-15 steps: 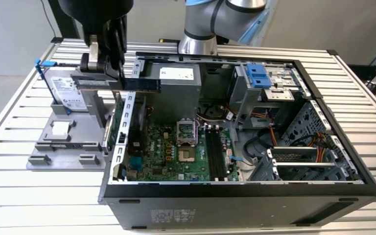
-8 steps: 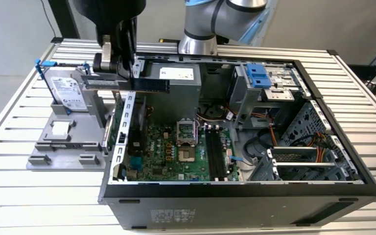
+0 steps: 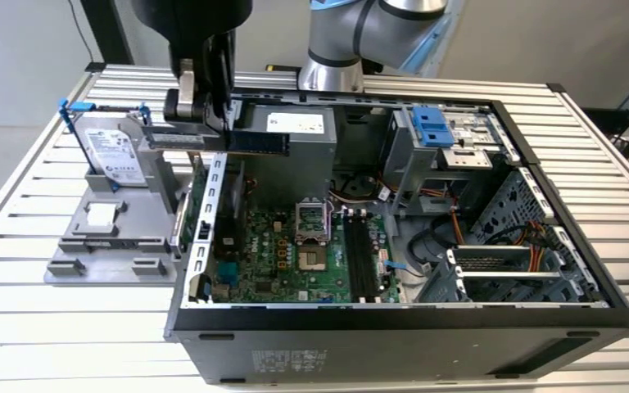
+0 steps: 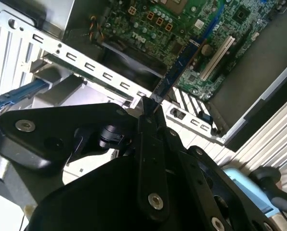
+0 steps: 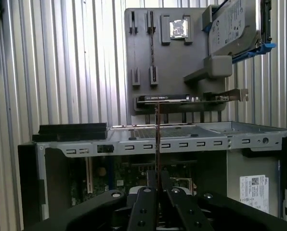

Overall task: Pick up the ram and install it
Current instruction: 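Pick up the ram and move it above insertion slot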

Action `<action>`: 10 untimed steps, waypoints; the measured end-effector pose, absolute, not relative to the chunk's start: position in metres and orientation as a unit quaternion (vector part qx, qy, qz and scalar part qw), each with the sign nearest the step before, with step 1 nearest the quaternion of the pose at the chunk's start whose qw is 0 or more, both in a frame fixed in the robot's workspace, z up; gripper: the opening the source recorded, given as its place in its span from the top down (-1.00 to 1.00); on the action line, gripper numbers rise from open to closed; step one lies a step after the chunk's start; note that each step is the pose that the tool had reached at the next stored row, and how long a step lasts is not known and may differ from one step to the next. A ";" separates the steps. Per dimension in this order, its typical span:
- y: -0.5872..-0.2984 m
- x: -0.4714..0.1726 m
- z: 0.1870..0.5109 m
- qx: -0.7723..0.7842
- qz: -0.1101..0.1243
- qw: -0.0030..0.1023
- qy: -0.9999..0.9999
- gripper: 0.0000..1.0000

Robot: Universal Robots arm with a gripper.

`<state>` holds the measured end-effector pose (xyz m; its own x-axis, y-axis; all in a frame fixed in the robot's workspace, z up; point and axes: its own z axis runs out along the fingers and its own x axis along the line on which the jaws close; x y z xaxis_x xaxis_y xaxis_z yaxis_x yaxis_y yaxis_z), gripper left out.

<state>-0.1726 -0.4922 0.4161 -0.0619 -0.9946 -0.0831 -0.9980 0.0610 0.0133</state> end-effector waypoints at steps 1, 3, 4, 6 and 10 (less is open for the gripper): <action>-0.492 -0.172 0.416 -0.684 0.033 0.026 0.728 1.00; -0.492 -0.172 0.414 -0.684 0.033 0.026 0.728 1.00; -0.492 -0.171 0.413 -0.684 0.033 0.026 0.728 1.00; -0.492 -0.170 0.410 -0.684 0.033 0.026 0.728 1.00; -0.492 -0.165 0.404 -0.684 0.033 0.026 0.728 1.00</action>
